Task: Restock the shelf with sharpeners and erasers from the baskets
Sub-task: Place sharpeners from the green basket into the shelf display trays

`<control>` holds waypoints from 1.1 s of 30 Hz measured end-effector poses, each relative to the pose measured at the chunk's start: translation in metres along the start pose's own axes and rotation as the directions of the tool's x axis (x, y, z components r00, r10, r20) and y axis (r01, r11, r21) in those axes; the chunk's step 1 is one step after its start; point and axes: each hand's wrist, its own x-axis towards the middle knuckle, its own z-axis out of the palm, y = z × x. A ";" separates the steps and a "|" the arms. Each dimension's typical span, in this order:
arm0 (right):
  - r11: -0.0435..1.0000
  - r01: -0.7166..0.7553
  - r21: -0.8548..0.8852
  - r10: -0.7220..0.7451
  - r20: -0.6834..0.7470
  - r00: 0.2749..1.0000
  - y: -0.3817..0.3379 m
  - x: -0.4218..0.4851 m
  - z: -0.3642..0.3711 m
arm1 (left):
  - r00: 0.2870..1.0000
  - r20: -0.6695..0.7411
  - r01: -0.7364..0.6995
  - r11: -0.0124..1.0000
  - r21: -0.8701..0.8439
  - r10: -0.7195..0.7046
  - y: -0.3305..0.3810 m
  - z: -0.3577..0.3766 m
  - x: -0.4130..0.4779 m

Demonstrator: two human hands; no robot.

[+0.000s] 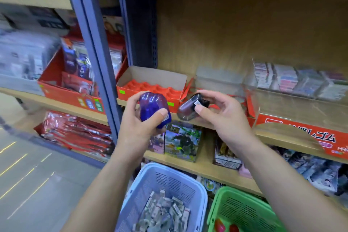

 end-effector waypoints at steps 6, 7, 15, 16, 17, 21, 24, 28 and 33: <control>0.992 0.081 -0.097 -0.079 0.027 0.997 -0.006 0.059 0.038 | 0.997 -0.066 -0.044 0.997 0.059 0.048 -0.003 -0.041 0.019; 0.983 0.108 -0.147 -0.102 0.047 0.994 -0.006 0.071 0.047 | 0.995 -0.081 -0.049 0.997 0.066 0.054 -0.003 -0.047 0.023; 0.968 0.137 -0.211 -0.090 0.218 0.972 0.010 0.139 0.096 | 0.985 -0.164 -0.029 0.995 0.097 0.045 -0.011 -0.078 0.037; 0.964 0.143 -0.226 -0.093 0.217 0.972 0.014 0.145 0.097 | 0.985 -0.167 -0.031 0.994 0.102 0.048 -0.011 -0.080 0.037; 0.962 0.141 -0.232 -0.089 0.219 0.972 0.016 0.150 0.099 | 0.985 -0.166 -0.036 0.993 0.111 0.054 -0.010 -0.082 0.038; 0.884 0.231 -0.406 -0.113 0.293 0.949 0.025 0.171 0.111 | 0.983 -0.169 -0.048 0.990 0.131 0.070 -0.010 -0.088 0.041; 0.832 0.268 -0.485 -0.117 0.319 0.941 0.030 0.180 0.125 | 0.983 -0.170 -0.053 0.990 0.131 0.075 -0.009 -0.094 0.043; 0.802 0.247 -0.545 -0.137 0.235 0.962 0.041 0.185 0.144 | 0.982 -0.174 -0.047 0.993 0.113 0.066 -0.008 -0.099 0.045; 0.732 0.309 -0.608 -0.204 0.237 0.950 0.051 0.192 0.152 | 0.983 -0.176 -0.032 0.994 0.106 0.051 -0.010 -0.104 0.049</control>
